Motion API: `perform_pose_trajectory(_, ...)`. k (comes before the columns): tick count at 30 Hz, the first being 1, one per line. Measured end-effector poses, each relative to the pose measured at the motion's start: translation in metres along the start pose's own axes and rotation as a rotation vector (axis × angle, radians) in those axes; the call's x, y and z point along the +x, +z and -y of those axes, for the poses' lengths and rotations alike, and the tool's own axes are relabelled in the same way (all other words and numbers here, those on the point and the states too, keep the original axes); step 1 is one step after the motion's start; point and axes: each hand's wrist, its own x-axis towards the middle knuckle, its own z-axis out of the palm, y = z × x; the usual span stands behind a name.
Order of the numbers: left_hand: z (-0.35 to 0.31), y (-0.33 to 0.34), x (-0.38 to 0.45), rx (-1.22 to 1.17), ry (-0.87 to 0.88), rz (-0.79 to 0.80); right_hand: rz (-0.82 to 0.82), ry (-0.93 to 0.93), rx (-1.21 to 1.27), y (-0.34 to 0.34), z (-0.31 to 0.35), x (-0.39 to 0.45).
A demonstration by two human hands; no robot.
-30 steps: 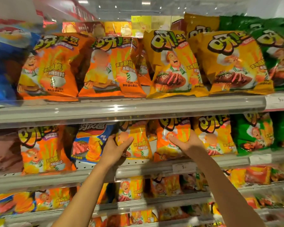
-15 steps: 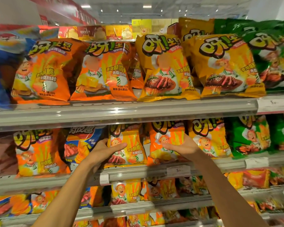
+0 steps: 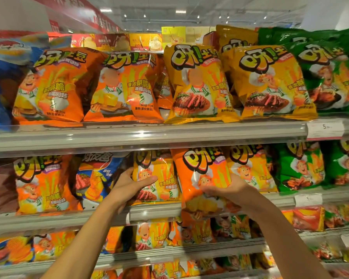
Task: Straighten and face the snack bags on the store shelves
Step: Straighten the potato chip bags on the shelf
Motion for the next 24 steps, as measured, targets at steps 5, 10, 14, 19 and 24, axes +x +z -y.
perform_pose_trajectory(5, -0.002, 0.036, 0.001, 0.025, 0.065, -0.037, -0.064, 0.014, 0.033, -0.002, -0.008, -0.024)
perform_pose_trajectory(10, -0.005, 0.075, 0.001, 0.014, 0.113, -0.063, -0.166, 0.009, -0.032, -0.022, -0.020, -0.048)
perform_pose_trajectory(14, -0.008, 0.103, 0.002, 0.031, 0.147, -0.078, -0.371, 0.001, -0.007, -0.053, -0.031, -0.073)
perform_pose_trajectory(19, -0.011, 0.125, 0.005, 0.062, 0.141, -0.067, -0.462, 0.049, 0.034, -0.081, -0.035, -0.088)
perform_pose_trajectory(24, -0.012, 0.139, 0.007, 0.063, 0.101, 0.008, -0.476, 0.032, 0.042, -0.077, -0.034, -0.091)
